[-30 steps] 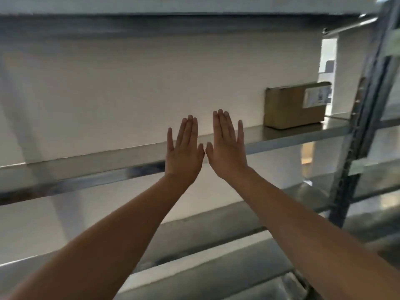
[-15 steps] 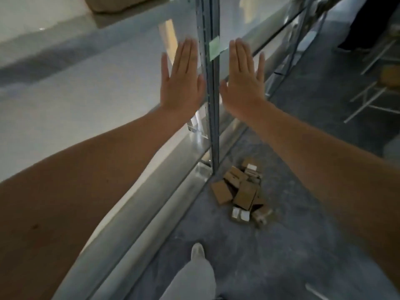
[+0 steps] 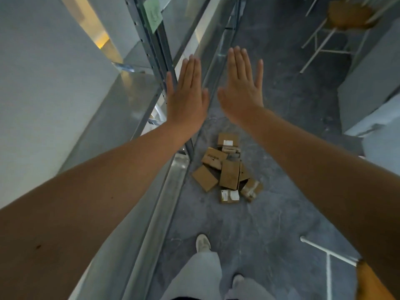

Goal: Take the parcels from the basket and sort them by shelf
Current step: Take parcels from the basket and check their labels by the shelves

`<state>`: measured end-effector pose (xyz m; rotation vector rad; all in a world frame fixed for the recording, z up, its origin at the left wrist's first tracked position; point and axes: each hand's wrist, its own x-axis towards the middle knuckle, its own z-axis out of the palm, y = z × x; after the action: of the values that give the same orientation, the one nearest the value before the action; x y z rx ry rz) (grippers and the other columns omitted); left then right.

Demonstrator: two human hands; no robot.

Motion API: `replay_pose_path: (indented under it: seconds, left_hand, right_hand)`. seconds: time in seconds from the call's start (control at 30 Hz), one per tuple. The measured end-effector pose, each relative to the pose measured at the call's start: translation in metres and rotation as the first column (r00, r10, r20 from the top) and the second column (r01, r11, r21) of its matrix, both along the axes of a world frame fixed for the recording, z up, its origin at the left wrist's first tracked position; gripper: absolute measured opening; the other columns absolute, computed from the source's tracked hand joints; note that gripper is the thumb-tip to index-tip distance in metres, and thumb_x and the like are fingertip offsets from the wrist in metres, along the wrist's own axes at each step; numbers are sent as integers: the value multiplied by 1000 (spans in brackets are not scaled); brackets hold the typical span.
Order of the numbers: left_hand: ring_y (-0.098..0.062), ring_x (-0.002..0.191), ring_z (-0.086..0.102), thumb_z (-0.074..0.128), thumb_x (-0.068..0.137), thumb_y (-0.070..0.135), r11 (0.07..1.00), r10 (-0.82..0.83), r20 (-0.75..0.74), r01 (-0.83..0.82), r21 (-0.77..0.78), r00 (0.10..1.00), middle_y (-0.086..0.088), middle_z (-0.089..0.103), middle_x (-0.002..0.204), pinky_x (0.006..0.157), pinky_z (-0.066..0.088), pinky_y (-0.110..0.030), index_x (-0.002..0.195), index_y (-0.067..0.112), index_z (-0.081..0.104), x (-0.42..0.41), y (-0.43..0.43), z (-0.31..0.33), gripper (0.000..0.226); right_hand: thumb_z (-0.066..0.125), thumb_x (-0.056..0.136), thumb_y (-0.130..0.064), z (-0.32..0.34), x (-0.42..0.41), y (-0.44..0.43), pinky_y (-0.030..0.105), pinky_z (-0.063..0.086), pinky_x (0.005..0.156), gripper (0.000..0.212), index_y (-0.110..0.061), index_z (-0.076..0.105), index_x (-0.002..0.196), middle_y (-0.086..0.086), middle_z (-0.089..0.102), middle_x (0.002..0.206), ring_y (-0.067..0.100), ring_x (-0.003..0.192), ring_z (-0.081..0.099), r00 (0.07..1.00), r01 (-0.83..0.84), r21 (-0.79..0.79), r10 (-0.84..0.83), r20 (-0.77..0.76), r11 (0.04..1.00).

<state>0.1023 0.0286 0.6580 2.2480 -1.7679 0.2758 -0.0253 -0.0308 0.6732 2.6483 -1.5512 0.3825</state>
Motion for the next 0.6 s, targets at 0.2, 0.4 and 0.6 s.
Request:
replay_pose_path:
  seconds: [0.2,0.4,0.6]
  left_hand:
    - [-17,152,-4,25,103,32,993,-76,-101,84,78,992,-4,0,165,121,-5,-49,156,11,0,12,-31,-59,63]
    - [-15,152,-6,25,104,31,962,-97,-243,154,225,965,-2,-2,165,123,0,-49,157,12,0,-7,-36,-163,61]
    - [-15,151,-7,27,106,29,915,-41,-305,158,372,951,-2,-2,165,124,-1,-43,157,12,1,-16,-41,-301,60]
  right_hand:
    - [33,99,-27,-58,-1,-14,49,-12,119,74,-7,-11,155,7,-11,164,19,151,-14,999,44,76,-44,1,996]
    - [32,98,-29,-167,-45,-32,51,-13,120,76,-8,-13,154,7,-13,164,20,150,-17,985,162,213,-145,-94,964]
    - [33,100,-30,-313,-75,-61,49,-15,117,73,-7,-7,156,8,-8,165,20,151,-14,969,118,273,-51,-240,955]
